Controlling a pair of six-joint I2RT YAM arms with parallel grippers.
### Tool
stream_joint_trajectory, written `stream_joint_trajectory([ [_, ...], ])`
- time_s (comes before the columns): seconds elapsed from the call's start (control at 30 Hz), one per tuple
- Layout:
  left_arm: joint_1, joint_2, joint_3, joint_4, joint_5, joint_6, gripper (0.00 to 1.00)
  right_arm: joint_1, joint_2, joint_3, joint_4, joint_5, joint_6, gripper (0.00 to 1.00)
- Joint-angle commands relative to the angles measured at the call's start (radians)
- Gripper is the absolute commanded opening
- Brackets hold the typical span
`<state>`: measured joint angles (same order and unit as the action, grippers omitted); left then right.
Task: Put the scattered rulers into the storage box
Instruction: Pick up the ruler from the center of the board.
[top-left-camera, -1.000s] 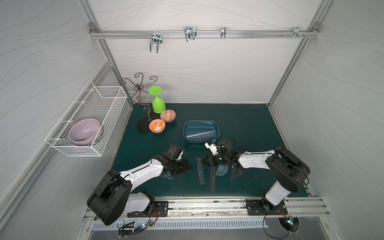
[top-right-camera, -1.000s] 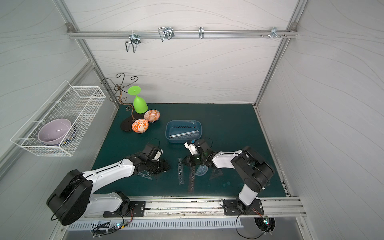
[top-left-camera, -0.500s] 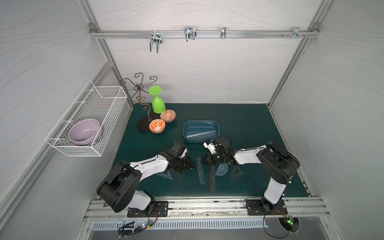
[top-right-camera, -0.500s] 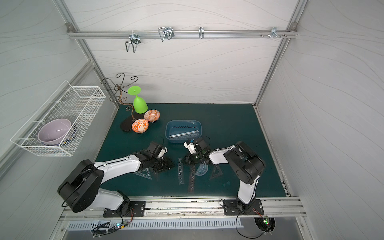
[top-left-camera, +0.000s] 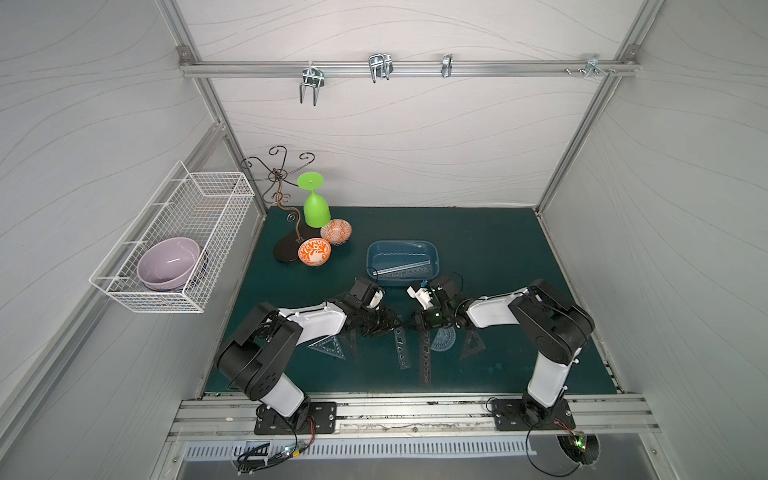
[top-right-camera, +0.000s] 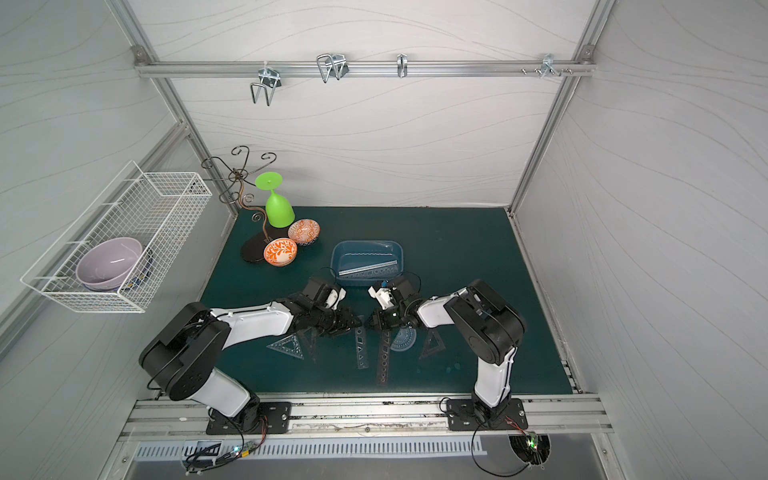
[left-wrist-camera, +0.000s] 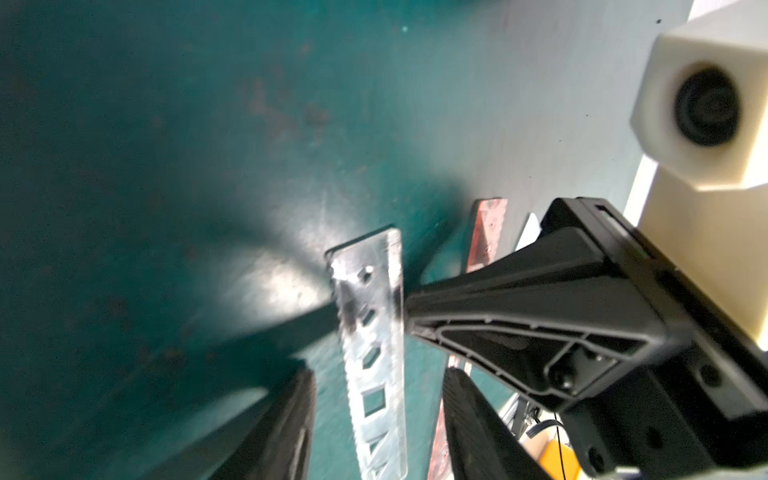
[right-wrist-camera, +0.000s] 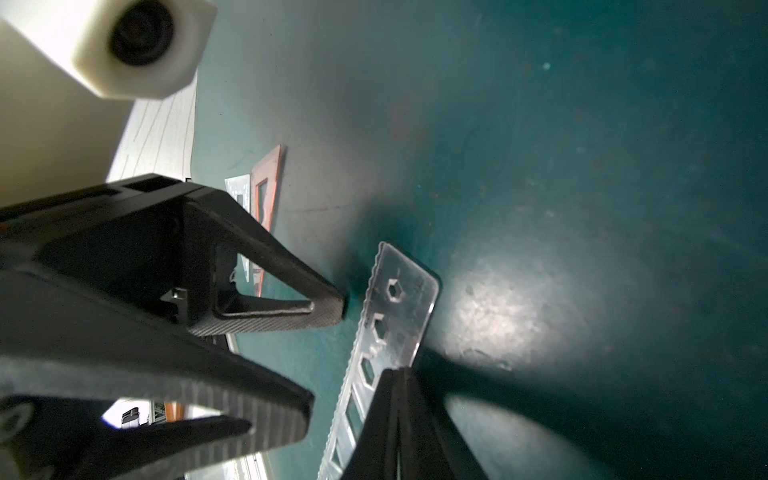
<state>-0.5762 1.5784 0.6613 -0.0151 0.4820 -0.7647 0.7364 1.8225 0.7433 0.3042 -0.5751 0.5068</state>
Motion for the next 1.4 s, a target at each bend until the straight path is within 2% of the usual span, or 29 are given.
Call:
stream_joint_trajectory([
  [0.0, -0.008, 0.052, -0.019, -0.036, -0.049, 0.002, 0.54, -0.017, -0.009, -0.003, -0.047, -0.021, -0.012, 0.08],
  [0.33, 0.021, -0.003, -0.04, -0.078, -0.084, -0.001, 0.52, -0.014, -0.042, 0.035, -0.003, -0.068, 0.043, 0.08],
  [0.9, 0.022, 0.003, -0.045, -0.079, -0.086, -0.013, 0.52, 0.0, 0.059, 0.038, -0.004, -0.054, 0.032, 0.07],
  [1.0, 0.022, 0.011, -0.045, -0.077, -0.086, -0.014, 0.49, 0.0, 0.059, 0.028, -0.017, -0.047, 0.023, 0.07],
  [1.1, 0.021, 0.023, -0.043, -0.071, -0.082, -0.016, 0.42, 0.0, 0.05, 0.015, -0.031, -0.033, 0.011, 0.07],
  [1.37, 0.022, 0.077, -0.03, -0.045, -0.062, -0.02, 0.41, -0.002, 0.056, -0.006, -0.046, -0.018, 0.002, 0.06],
])
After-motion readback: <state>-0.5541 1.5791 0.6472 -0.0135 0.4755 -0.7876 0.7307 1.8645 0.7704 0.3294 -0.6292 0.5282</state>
